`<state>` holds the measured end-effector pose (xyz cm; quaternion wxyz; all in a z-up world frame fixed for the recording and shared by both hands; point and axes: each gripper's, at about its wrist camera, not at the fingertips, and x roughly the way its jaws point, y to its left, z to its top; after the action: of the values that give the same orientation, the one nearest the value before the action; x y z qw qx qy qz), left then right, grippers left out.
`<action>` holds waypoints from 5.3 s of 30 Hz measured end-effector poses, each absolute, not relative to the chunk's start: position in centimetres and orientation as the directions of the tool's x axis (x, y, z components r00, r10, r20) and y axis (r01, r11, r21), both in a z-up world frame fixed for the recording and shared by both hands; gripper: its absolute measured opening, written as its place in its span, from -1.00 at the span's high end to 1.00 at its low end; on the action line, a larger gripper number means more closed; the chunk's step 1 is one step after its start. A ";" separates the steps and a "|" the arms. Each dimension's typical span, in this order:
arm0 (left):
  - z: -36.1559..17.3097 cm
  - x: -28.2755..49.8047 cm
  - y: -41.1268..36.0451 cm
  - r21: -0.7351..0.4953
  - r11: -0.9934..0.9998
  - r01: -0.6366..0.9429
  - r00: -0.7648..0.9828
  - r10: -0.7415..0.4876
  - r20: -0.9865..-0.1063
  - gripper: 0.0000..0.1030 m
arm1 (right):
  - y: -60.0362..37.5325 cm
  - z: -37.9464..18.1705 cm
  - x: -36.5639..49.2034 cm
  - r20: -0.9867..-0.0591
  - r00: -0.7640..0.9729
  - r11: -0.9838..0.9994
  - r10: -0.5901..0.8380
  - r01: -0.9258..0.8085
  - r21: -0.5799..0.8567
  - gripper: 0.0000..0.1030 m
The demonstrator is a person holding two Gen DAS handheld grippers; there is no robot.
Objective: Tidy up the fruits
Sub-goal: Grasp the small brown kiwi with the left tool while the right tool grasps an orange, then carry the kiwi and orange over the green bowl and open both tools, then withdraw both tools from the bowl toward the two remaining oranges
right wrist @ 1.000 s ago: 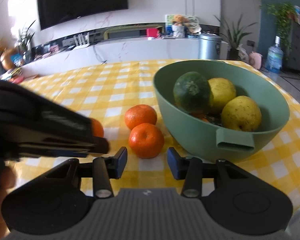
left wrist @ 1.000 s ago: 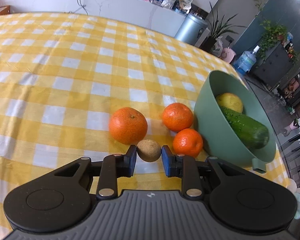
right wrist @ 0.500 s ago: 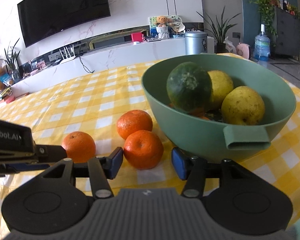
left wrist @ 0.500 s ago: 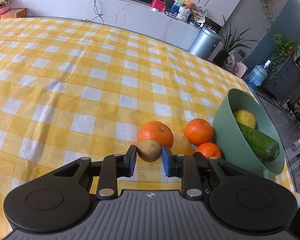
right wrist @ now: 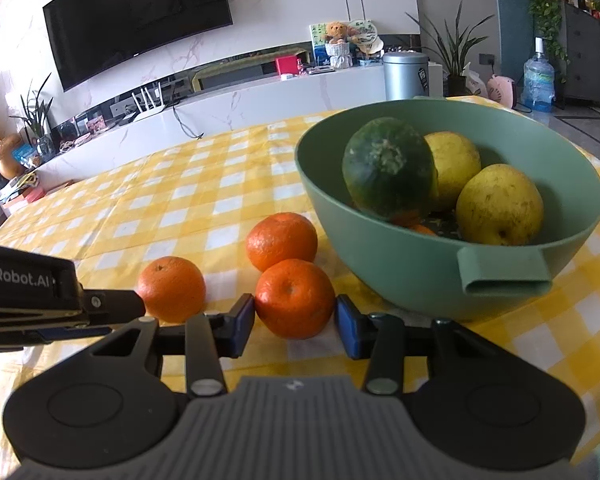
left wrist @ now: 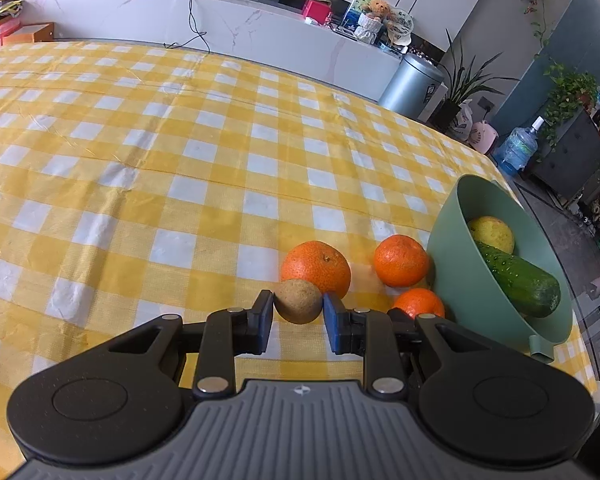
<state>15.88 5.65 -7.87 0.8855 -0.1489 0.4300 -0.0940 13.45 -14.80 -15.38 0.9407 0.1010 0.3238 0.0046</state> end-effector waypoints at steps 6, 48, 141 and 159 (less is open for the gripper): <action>-6.2 14.8 5.9 -0.341 0.940 0.024 0.635 -0.278 -0.721 0.42 | -14.8 -14.4 12.3 -0.618 0.774 0.980 0.139 -0.017 0.199 0.20; 3.0 12.2 -8.7 -0.267 0.902 0.339 0.649 -0.430 -0.628 0.42 | -27.9 -3.9 6.4 -0.512 0.852 0.990 0.111 -0.142 -0.023 0.20; 2.2 11.5 -2.2 -0.003 0.956 0.293 0.723 -0.223 -0.654 -0.29 | -21.8 -5.2 5.3 -0.441 0.850 0.956 0.287 -0.227 0.185 -0.86; -1.2 12.6 2.2 -0.086 0.964 0.253 0.712 -0.246 -0.658 -0.28 | -16.6 -9.6 8.2 -0.571 0.785 0.968 0.243 -0.234 0.091 -0.77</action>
<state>12.57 2.15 -1.19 0.9251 0.0051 0.3548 -0.1348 8.23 -16.62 -9.63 0.9446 0.0076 0.3031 0.1261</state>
